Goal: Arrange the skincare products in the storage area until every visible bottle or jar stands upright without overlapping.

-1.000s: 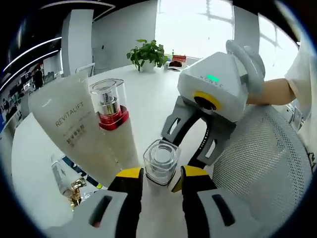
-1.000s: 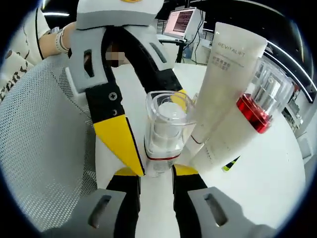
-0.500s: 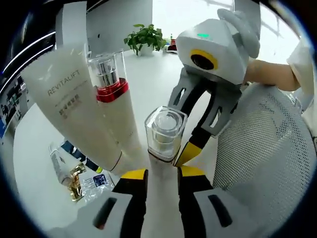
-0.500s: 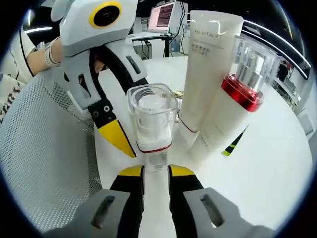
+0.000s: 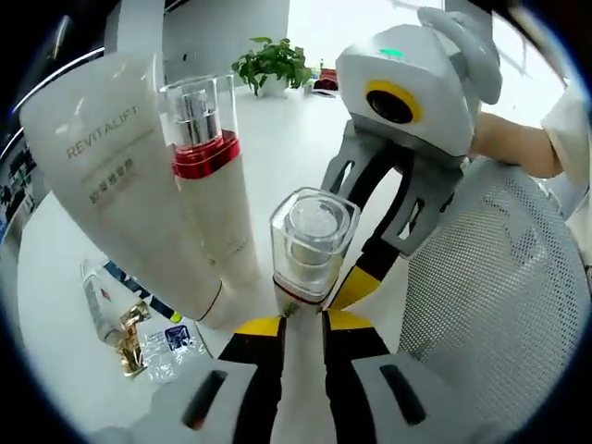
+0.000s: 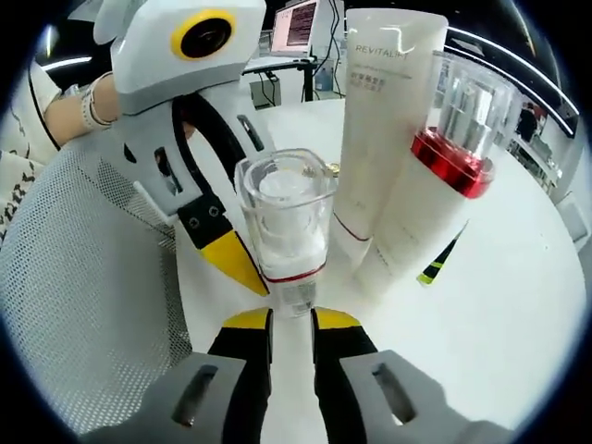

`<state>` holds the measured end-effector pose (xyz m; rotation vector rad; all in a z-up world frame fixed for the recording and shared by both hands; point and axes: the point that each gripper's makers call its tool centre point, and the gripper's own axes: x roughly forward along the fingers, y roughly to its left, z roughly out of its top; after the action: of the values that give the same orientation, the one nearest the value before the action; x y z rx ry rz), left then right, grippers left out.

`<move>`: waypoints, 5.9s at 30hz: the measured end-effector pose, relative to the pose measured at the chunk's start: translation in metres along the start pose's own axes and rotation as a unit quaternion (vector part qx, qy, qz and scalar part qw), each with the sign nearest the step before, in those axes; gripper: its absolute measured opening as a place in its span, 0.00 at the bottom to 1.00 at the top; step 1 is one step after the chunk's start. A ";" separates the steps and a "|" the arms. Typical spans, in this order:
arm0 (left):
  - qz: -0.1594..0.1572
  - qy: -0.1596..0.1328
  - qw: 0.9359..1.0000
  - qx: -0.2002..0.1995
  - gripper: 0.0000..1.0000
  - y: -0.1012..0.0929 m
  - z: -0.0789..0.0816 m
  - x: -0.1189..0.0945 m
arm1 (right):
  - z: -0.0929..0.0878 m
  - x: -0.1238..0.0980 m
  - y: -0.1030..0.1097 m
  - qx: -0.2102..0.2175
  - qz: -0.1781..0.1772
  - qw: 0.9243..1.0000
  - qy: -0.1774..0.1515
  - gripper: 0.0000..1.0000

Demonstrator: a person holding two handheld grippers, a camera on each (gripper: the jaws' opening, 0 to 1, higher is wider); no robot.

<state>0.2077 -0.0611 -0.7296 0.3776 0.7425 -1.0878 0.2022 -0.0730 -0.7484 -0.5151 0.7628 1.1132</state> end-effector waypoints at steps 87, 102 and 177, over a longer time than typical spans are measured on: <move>0.066 -0.011 0.998 0.018 0.16 0.029 0.008 -0.021 | 0.016 -0.009 -0.036 -0.007 -0.089 0.995 -0.034 0.10; 0.098 -0.007 0.995 0.011 0.26 0.041 -0.001 -0.054 | 0.014 -0.022 -0.033 -0.018 -0.089 0.996 -0.020 0.29; 0.125 -0.040 0.991 -0.039 0.99 0.061 -0.010 -0.135 | 0.078 -0.102 -0.021 0.026 -0.160 0.981 -0.109 0.99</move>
<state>0.2237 0.0602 -0.6456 0.3475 0.6453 -0.8315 0.2195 -0.0871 -0.6200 -0.4450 0.4960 0.8299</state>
